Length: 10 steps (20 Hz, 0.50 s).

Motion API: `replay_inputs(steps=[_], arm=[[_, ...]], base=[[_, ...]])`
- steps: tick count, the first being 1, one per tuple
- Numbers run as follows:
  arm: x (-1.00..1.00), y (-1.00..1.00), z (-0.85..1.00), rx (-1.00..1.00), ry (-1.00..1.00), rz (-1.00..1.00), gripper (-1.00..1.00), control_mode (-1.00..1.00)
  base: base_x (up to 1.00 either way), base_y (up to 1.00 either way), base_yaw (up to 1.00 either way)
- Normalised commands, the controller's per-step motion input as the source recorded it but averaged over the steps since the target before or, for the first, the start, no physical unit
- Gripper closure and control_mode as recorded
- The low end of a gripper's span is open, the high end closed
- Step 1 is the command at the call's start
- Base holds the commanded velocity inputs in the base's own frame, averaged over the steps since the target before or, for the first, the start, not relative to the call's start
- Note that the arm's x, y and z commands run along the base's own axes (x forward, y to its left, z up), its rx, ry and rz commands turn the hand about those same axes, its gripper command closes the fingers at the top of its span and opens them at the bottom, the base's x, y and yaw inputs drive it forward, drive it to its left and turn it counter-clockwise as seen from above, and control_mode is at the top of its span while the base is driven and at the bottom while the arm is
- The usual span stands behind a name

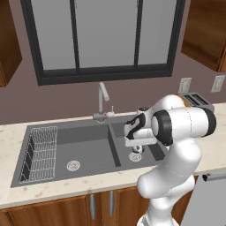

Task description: Move any existing items from the left basin to the right basin for drying. Then move the cup from the counter to the left basin of the sink for washing.

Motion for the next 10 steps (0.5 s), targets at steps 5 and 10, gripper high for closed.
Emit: replay_inputs(steps=[5, 10], arm=[[0.00, 0.00, -0.18, 0.00, -0.02, 0.00, 1.00, -1.00], [0.00, 0.00, -0.15, 0.00, -0.03, 0.00, 1.00, -1.00]], base=[[0.00, 0.00, 0.00], [0.00, 0.00, 0.00]])
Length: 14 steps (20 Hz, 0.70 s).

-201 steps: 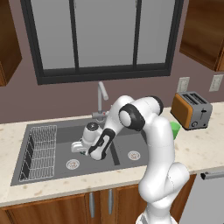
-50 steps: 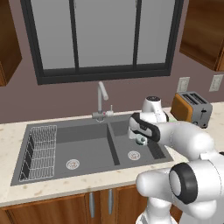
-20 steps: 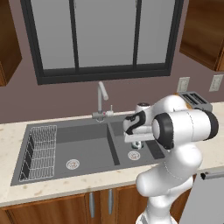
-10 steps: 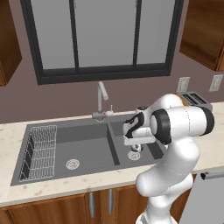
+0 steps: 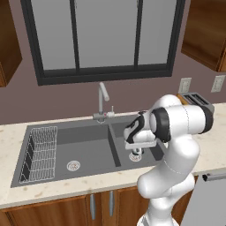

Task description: Move any existing items from the left basin to the right basin for drying. Then move the cup from the counter to the left basin of the sink for washing.

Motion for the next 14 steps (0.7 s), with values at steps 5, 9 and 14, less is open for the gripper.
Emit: replay_inputs(steps=[5, 9, 14], arm=[[0.02, 0.00, -0.16, 0.00, -0.03, 0.00, 1.00, -1.00], [0.02, 0.00, -0.16, 0.00, -0.01, 0.00, 1.00, -1.00], [0.01, 0.00, -0.09, 0.00, 0.00, 0.00, 1.00, -1.00]], base=[[0.00, 0.00, 0.00], [0.00, 0.00, 0.00], [0.00, 0.00, 0.00]])
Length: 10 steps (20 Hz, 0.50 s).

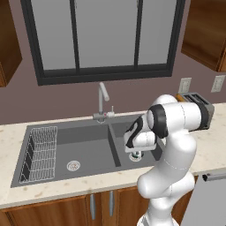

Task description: Move any existing items from the left basin to the right basin for drying. Then move the cup from the counter to the left basin of the sink for washing.

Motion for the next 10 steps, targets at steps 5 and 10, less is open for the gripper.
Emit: replay_inputs(steps=[5, 10], arm=[[0.00, 0.00, -0.12, 0.00, 0.00, 0.00, 1.00, -1.00], [0.00, 0.00, -0.15, 0.00, 0.00, 0.00, 1.00, -1.00]], base=[[0.00, 0.00, 0.00], [0.00, 0.00, 0.00]])
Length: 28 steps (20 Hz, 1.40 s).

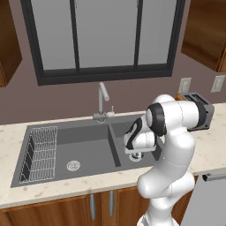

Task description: Move any existing items from the left basin to the right basin for drying. Then move the cup from the counter to the left basin of the sink for washing.

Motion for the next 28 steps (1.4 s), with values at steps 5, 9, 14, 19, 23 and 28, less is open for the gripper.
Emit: replay_inputs(steps=[5, 9, 14, 19, 23, 28], arm=[[0.01, 0.00, -0.18, 0.00, 0.00, 0.00, 1.00, -1.00], [0.04, 0.01, -0.18, 0.00, 0.00, 0.00, 1.00, -1.00], [0.03, 0.01, -0.19, 0.00, 0.00, 0.00, 1.00, -1.00], [0.02, 0.00, -0.20, 0.00, 0.00, 0.00, 1.00, -1.00], [0.01, 0.00, -0.21, 0.00, 0.00, 0.00, 1.00, -1.00], [0.03, 0.03, -0.19, 0.00, 0.00, 0.00, -1.00, -1.00]], base=[[0.00, 0.00, 0.00], [0.00, 0.00, 0.00], [0.00, 0.00, 0.00], [0.00, 0.00, 0.00], [0.00, 0.00, 0.00], [0.00, 0.00, 0.00]])
